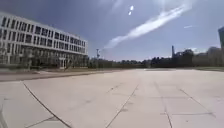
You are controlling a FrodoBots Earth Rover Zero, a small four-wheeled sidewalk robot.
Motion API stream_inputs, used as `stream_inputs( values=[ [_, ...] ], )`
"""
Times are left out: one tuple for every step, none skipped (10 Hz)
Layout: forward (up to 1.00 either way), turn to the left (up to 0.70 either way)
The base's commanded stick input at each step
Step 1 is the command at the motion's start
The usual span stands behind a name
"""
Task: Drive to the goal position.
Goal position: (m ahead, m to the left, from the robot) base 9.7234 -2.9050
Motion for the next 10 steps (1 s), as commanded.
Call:
stream_inputs(
  values=[
    [0.7, -0.01],
    [0.7, -0.01],
    [0.7, -0.01],
    [0.7, -0.01],
    [0.7, -0.01],
    [0.7, -0.01],
    [0.7, -0.01],
    [0.7, -0.01],
    [0.7, -0.01],
    [0.7, -0.01]
  ],
)
